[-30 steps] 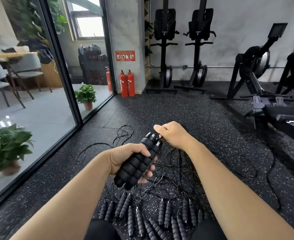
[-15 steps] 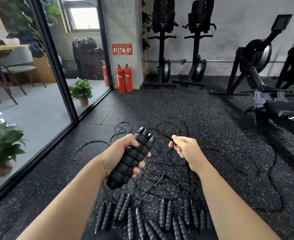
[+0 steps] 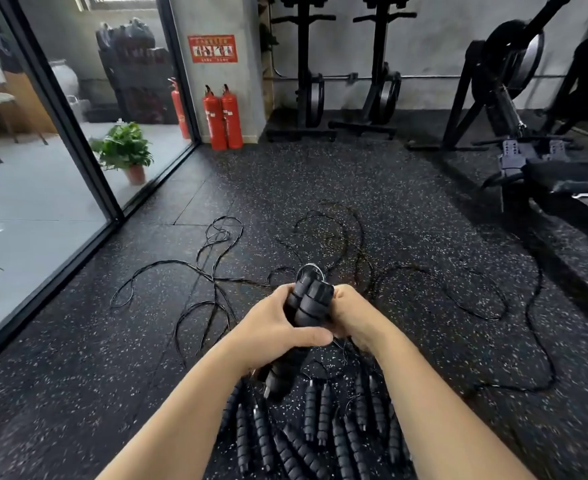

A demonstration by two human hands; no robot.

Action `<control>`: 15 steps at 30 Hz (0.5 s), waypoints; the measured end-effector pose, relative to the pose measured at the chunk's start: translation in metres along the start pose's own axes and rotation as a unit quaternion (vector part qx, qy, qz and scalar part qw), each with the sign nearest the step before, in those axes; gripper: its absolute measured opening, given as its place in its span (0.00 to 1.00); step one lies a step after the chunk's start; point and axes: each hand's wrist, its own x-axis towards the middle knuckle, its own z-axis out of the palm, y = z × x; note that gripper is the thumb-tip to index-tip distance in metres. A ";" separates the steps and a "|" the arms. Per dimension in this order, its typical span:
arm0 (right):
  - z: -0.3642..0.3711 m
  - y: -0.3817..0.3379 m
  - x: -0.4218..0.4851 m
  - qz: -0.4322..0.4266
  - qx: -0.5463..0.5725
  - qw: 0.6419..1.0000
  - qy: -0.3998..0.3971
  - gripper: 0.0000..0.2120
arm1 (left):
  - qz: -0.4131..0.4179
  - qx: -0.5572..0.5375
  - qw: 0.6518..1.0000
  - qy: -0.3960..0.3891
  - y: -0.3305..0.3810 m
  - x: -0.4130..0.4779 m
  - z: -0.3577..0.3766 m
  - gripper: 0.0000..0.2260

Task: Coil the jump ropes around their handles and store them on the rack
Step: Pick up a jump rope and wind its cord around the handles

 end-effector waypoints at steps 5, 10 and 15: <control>0.000 0.016 0.007 0.010 0.004 0.999 -0.030 0.06 | -0.010 -0.042 0.999 0.007 -0.014 0.013 0.010 0.25; -0.012 0.024 0.009 0.054 -0.175 0.982 -0.045 0.16 | -0.073 0.021 0.992 0.097 -0.036 0.021 0.005 0.22; -0.021 0.018 0.004 0.036 -0.400 0.916 0.022 0.21 | -0.149 0.275 0.936 0.165 -0.054 0.025 -0.012 0.23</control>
